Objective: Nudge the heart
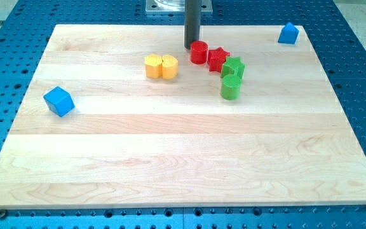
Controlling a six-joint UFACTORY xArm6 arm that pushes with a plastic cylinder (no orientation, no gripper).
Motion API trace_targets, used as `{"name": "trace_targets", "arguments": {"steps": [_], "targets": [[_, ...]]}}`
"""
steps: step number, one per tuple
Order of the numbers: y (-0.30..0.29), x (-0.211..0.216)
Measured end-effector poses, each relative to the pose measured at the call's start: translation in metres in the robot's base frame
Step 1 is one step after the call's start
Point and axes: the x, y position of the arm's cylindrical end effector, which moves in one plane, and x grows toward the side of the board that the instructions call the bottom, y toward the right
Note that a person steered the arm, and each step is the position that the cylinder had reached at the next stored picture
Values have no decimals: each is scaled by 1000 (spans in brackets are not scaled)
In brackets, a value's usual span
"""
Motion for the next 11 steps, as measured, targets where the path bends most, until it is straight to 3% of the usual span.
{"name": "trace_targets", "arguments": {"steps": [2, 3, 4, 5, 6, 7, 11], "targets": [[-80, 0], [-86, 0], [-70, -10], [-19, -18], [-4, -1], [-17, 40], [-35, 75]]}}
